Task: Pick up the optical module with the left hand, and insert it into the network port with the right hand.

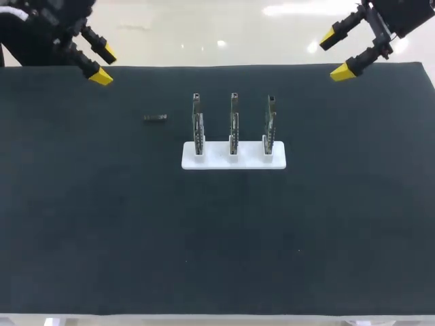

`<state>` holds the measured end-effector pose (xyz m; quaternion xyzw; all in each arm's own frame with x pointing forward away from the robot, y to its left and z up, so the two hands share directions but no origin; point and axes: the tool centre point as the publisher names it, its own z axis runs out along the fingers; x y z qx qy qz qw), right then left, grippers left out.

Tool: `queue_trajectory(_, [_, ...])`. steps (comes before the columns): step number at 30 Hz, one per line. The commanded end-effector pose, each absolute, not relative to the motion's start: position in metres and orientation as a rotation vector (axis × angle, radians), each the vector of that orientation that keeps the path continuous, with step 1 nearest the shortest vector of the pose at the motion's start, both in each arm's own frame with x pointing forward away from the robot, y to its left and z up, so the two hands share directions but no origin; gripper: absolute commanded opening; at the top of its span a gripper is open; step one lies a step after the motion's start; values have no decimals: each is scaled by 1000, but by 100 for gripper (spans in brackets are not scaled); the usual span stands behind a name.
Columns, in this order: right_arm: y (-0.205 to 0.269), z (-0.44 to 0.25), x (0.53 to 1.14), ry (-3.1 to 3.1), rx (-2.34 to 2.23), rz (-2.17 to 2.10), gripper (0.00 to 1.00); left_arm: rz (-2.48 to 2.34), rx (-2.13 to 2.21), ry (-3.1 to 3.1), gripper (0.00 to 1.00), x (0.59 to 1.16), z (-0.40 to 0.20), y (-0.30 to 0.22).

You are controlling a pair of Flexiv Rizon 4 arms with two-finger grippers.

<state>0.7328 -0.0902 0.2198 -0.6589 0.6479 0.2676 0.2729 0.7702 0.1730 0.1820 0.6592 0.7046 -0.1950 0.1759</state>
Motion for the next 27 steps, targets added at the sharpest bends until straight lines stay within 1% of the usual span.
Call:
queue_trajectory(1, [-90,220,732,1742,-1772,719,100,-456,1935,2082,100,802,159,168])
queue_trajectory(11, [-90,220,732,1742,-1772,719,100,-297,2084,2164,100,829,106,168])
queue_trajectory(20, [-90,220,732,1742,-1772,719,100,-246,2232,2165,100,838,75,170])
queue_trajectory(27, [-90,220,732,1742,-1772,719,100,-313,2211,2208,100,845,62,172])
